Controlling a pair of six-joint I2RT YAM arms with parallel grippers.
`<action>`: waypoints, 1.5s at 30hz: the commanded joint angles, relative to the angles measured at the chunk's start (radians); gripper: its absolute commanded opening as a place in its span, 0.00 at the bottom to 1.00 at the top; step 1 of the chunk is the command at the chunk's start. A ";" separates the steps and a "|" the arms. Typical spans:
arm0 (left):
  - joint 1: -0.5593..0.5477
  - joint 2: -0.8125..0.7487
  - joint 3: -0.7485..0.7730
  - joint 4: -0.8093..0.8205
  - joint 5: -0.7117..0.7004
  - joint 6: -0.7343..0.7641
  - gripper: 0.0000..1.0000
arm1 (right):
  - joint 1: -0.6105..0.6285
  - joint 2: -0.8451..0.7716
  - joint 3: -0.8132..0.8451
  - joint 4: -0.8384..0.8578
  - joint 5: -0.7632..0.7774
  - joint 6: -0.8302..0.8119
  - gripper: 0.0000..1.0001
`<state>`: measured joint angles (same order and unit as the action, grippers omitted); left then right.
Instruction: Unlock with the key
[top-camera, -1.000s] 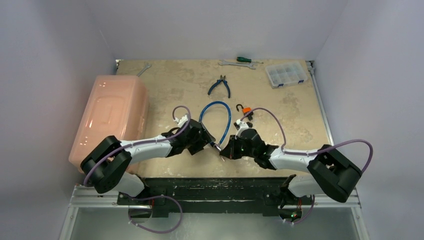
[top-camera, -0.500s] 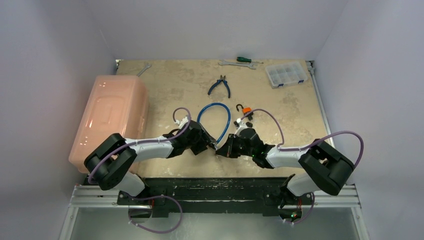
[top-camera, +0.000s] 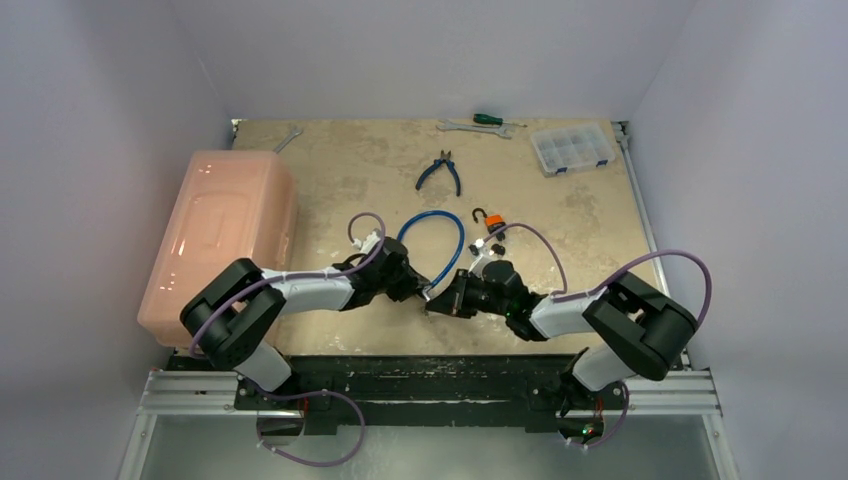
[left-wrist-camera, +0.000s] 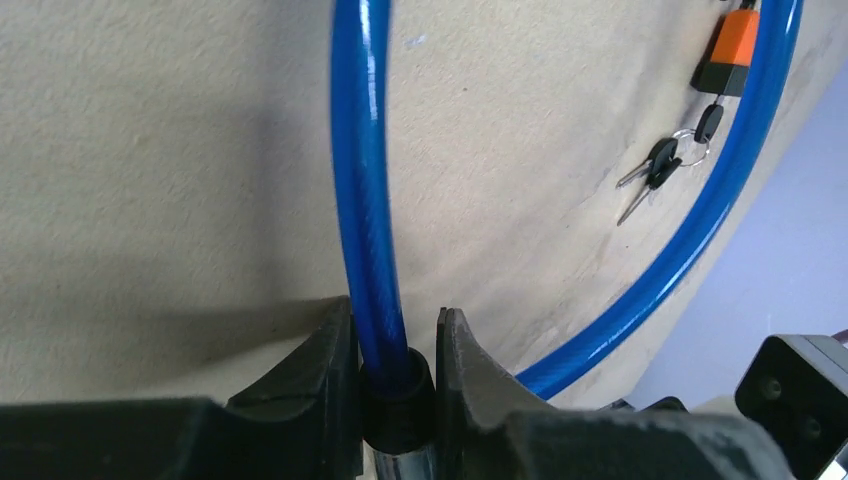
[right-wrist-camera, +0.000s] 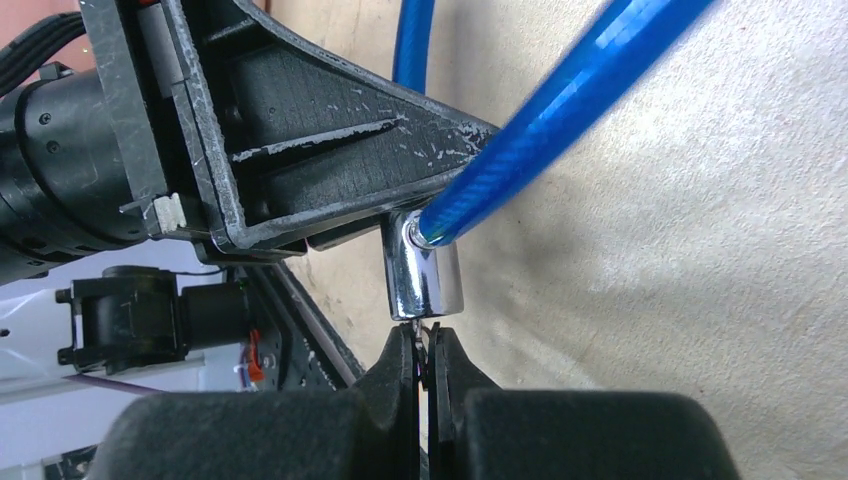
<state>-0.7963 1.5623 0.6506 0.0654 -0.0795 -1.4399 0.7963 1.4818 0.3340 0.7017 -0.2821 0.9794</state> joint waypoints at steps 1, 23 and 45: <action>-0.004 0.055 0.017 0.047 0.043 0.022 0.00 | 0.001 0.015 0.005 0.227 -0.072 0.040 0.00; 0.001 0.017 0.081 -0.027 -0.001 0.023 0.00 | 0.002 -0.223 -0.032 -0.100 0.031 -0.094 0.46; 0.000 0.001 0.082 -0.024 0.003 0.024 0.00 | 0.001 -0.119 -0.003 -0.085 0.044 -0.099 0.31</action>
<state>-0.7971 1.5917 0.6987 0.0261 -0.0631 -1.4242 0.7963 1.3445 0.3012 0.5911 -0.2451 0.8970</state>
